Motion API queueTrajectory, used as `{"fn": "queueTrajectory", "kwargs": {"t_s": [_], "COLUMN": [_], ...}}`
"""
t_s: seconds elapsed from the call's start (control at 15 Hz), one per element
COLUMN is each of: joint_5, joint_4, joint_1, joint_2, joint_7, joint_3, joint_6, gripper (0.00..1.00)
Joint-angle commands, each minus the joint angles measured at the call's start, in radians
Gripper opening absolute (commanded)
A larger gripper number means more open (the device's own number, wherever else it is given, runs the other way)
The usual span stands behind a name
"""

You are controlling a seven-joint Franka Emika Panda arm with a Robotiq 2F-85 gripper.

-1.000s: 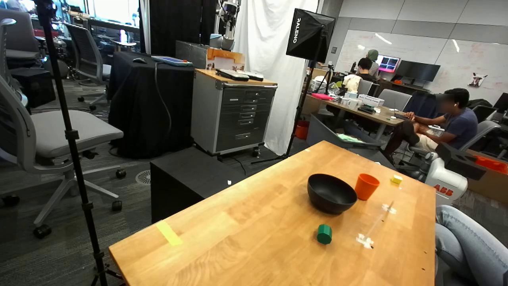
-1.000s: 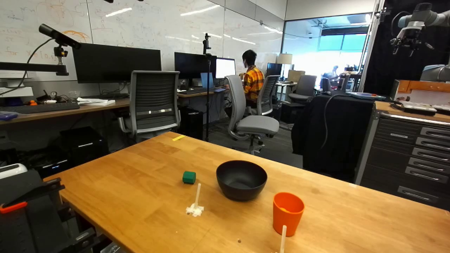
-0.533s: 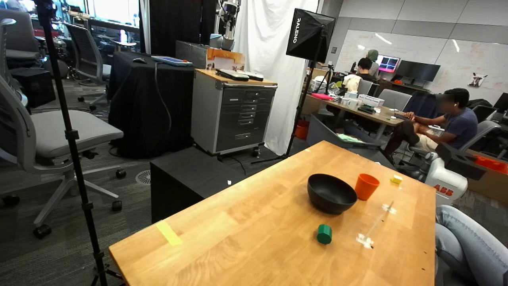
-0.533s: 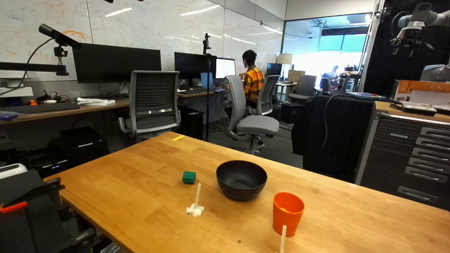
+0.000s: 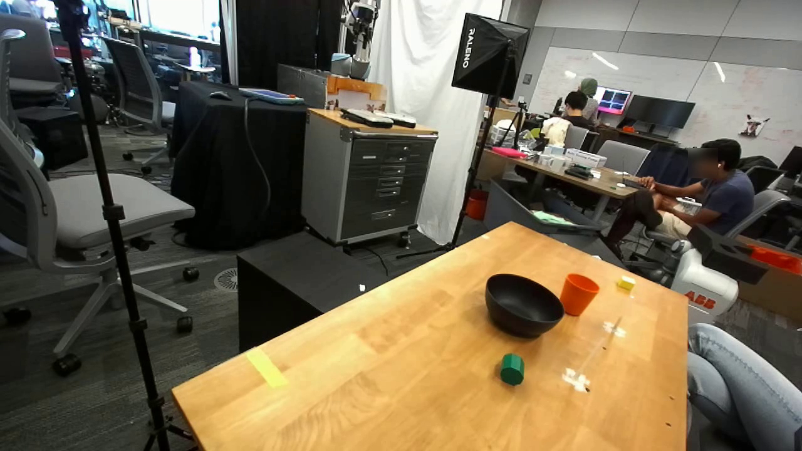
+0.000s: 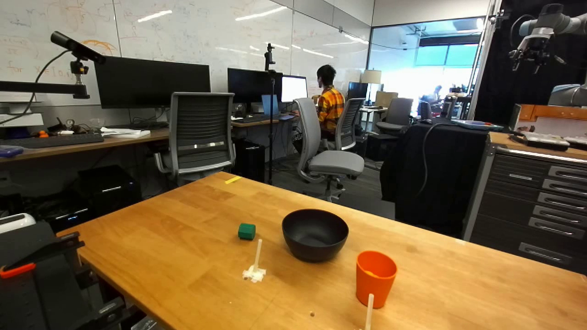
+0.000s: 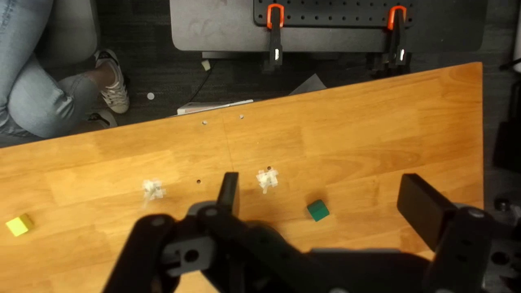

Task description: Pour the contents of the orange cup into the black bowl

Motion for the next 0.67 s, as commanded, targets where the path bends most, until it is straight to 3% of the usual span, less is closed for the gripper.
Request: {"fn": "queueTrajectory", "kwargs": {"t_s": [0.0, 0.6], "joint_5": [0.043, 0.213], "joint_4": [0.053, 0.076], "joint_1": [-0.010, -0.029], "joint_2": [0.033, 0.170], "joint_7": [-0.010, -0.008], "joint_3": [-0.016, -0.081], "joint_6": [0.062, 0.380], "gripper": [1.00, 1.00]}}
